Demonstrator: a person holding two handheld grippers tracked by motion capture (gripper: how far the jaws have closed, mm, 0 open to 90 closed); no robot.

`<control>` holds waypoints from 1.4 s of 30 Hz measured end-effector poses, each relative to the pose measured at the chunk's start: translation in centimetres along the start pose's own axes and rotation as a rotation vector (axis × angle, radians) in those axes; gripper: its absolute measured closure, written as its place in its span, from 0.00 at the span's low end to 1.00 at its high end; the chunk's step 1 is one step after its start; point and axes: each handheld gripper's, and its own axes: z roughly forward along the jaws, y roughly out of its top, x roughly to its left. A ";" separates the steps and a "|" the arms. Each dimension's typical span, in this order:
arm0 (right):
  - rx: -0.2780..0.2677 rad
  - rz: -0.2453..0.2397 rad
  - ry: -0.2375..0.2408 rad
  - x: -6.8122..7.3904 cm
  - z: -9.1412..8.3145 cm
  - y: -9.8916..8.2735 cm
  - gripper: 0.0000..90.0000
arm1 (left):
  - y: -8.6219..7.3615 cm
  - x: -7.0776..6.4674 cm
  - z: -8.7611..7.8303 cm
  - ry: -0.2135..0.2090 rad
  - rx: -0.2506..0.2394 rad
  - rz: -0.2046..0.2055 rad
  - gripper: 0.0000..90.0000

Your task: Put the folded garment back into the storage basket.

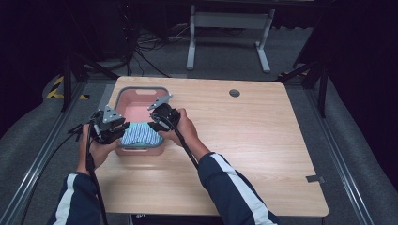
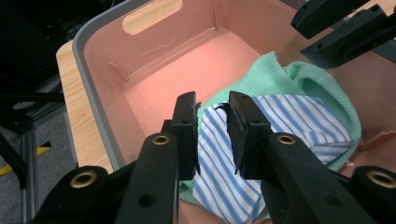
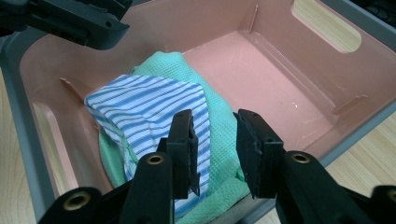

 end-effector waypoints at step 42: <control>0.016 -0.094 -0.163 -1.9 -8.6 -4.8 0.48 | 2.3 -8.3 -1.7 -0.132 -0.114 0.117 0.53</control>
